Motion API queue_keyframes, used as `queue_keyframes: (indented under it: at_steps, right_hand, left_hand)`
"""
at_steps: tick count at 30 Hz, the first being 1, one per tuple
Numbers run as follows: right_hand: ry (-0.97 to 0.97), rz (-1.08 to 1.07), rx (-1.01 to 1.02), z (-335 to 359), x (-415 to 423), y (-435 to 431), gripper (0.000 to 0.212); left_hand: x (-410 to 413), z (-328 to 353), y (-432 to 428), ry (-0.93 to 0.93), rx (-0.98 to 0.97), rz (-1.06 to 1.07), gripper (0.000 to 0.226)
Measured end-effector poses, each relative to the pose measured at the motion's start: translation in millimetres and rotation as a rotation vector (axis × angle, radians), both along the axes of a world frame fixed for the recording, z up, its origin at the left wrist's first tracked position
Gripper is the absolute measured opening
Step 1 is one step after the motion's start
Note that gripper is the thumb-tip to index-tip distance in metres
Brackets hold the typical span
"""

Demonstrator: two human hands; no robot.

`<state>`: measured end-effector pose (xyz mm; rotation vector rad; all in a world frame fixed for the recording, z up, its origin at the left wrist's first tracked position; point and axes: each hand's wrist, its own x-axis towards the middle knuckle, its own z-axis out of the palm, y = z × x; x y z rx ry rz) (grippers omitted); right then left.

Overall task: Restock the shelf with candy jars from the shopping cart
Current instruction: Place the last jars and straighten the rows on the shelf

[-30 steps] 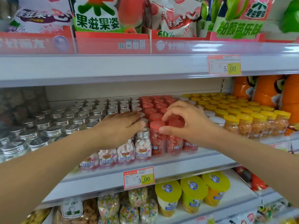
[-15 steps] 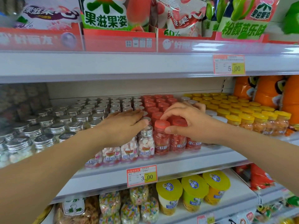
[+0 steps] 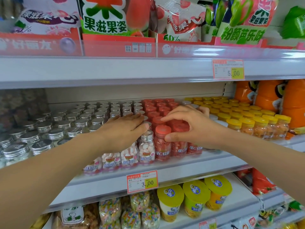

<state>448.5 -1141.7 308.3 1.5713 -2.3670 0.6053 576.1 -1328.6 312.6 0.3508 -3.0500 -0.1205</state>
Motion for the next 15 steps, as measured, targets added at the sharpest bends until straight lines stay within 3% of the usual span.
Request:
queue_keyframes:
  at_steps: [6,9,15]
  right_hand:
    - [0.138,-0.194,-0.042,1,-9,21,0.045]
    - [0.188,-0.229,0.002,0,-13,21,0.049]
    - [0.185,-0.176,0.054,3,-17,17,0.041]
  left_hand:
    - [0,9,23,0.24,-0.11,-0.166,0.068]
    - [-7,1,40,0.162,-0.192,-0.211,0.08]
    - [-16,-10,44,0.147,-0.228,-0.159,0.058]
